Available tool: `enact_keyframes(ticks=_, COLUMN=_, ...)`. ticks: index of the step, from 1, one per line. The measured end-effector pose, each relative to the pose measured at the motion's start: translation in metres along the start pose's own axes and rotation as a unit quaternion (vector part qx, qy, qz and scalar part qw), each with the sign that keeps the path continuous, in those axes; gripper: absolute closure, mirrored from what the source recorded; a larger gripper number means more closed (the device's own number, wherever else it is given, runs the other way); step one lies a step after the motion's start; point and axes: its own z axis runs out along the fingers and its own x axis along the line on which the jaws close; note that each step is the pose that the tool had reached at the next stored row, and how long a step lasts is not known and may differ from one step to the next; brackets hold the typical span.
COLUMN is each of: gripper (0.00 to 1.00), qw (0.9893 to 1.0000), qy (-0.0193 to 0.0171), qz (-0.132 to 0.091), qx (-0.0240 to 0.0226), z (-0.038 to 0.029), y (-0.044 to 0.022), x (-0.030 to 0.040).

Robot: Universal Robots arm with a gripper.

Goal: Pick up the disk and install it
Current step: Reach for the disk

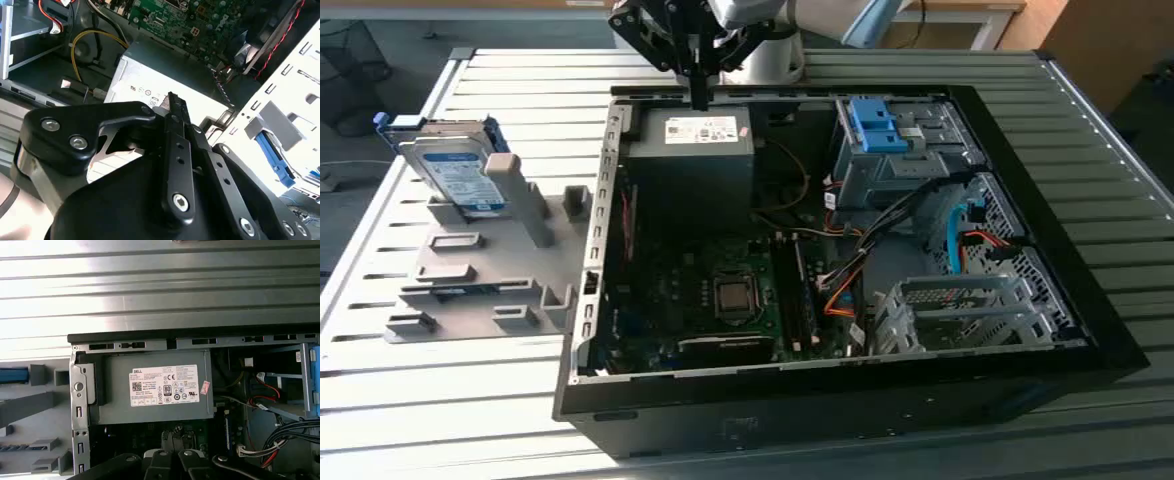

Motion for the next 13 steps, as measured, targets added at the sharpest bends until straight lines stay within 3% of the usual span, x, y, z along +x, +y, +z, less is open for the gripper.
enact_keyframes(ticks=3, gripper=0.89, qw=1.0000, qy=0.0001, qz=0.000, qx=0.0000, z=0.0029, y=-0.0002, x=0.0013)
enact_keyframes(ticks=13, gripper=0.89, qw=1.0000, qy=0.0002, qz=0.000, qx=0.0000, z=0.0038, y=-0.0004, x=0.0034)
